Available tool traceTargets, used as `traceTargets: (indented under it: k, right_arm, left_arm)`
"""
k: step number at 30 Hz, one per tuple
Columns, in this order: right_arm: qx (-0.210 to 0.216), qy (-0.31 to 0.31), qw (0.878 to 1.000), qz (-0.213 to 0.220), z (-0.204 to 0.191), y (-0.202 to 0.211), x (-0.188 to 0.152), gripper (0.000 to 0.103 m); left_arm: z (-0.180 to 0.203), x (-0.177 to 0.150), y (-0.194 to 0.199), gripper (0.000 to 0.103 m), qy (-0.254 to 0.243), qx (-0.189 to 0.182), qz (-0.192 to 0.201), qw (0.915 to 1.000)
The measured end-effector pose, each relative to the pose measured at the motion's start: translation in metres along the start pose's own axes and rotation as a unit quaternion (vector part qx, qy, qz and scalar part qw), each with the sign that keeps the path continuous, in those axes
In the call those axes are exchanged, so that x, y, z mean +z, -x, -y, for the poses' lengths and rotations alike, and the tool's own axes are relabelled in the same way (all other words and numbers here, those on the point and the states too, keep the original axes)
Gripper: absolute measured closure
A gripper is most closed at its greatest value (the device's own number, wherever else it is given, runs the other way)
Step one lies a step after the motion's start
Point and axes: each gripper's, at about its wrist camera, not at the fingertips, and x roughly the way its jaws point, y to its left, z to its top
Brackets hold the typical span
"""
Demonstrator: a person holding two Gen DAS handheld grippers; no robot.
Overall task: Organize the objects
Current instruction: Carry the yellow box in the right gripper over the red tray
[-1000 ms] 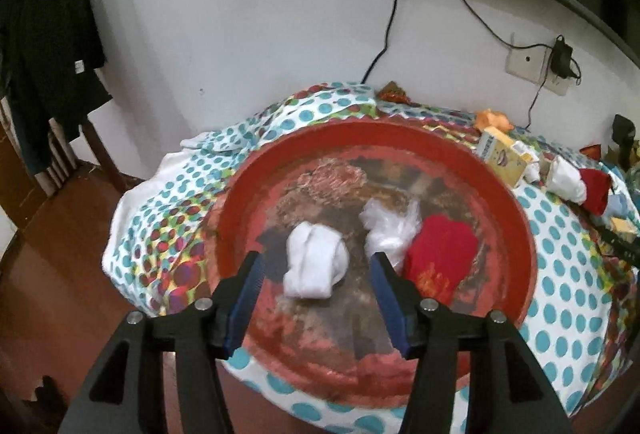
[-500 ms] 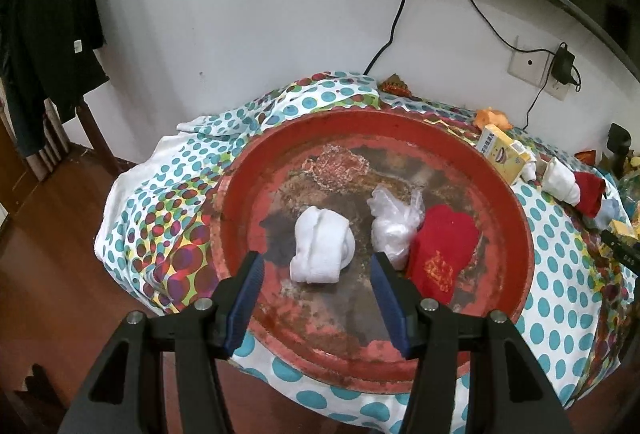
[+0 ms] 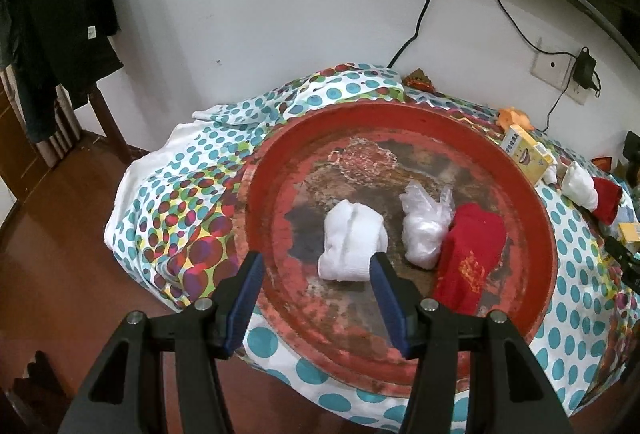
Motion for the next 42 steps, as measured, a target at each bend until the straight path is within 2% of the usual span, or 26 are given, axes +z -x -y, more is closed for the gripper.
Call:
traceTargets:
  k: [9, 13, 23, 32, 42]
  right_arm:
    - [0.062, 0.067, 0.996, 0.017, -0.091, 0.005, 0.03, 0.016]
    - [0.092, 0.073, 0.993, 0.015, -0.122, 0.001, 0.042, 0.016]
    - [0.11, 0.102, 0.989, -0.012, -0.187, -0.031, 0.073, 0.016]
    - [0.106, 0.083, 0.99, -0.045, -0.222, -0.067, 0.095, 0.016]
    - [0.107, 0.087, 0.988, -0.073, -0.234, -0.088, 0.094, 0.016]
  left_arm:
    - [-0.012, 0.004, 0.002, 0.047, 0.005, 0.011, 0.006, 0.9999]
    - [-0.017, 0.006, 0.002, 0.047, 0.005, 0.019, 0.007, 0.9998]
    - [-0.04, 0.008, -0.001, 0.047, 0.037, 0.023, 0.002, 0.9991]
    - [-0.048, 0.007, -0.006, 0.047, 0.05, 0.023, -0.003, 0.9985]
    - [-0.048, 0.005, -0.013, 0.047, 0.049, 0.021, -0.012, 0.9985]
